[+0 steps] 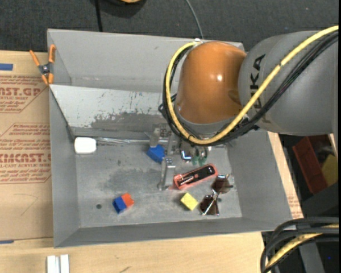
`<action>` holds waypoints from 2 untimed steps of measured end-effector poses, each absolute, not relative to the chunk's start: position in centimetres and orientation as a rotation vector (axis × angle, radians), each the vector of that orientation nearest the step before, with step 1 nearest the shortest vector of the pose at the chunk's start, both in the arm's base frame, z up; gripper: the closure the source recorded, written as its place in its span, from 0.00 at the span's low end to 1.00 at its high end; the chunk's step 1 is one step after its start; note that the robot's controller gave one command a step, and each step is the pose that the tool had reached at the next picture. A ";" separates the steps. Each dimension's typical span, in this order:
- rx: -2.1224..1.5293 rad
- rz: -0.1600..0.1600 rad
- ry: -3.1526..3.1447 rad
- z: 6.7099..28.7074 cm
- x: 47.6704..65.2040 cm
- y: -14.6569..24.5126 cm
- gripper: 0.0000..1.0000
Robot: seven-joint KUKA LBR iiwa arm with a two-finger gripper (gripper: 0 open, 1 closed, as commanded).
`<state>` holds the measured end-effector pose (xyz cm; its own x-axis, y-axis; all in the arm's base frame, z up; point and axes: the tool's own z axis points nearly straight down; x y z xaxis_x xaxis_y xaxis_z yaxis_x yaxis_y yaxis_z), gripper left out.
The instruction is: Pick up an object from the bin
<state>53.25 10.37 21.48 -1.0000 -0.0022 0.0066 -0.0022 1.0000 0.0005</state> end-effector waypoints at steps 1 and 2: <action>0.001 -0.002 -3.143 21.9 53.4 10.3 0.00; -0.081 -0.004 -3.142 19.5 54.2 8.0 0.00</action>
Offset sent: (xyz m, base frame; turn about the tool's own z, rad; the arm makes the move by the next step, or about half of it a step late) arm 0.0172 -0.0528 -0.0476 0.1159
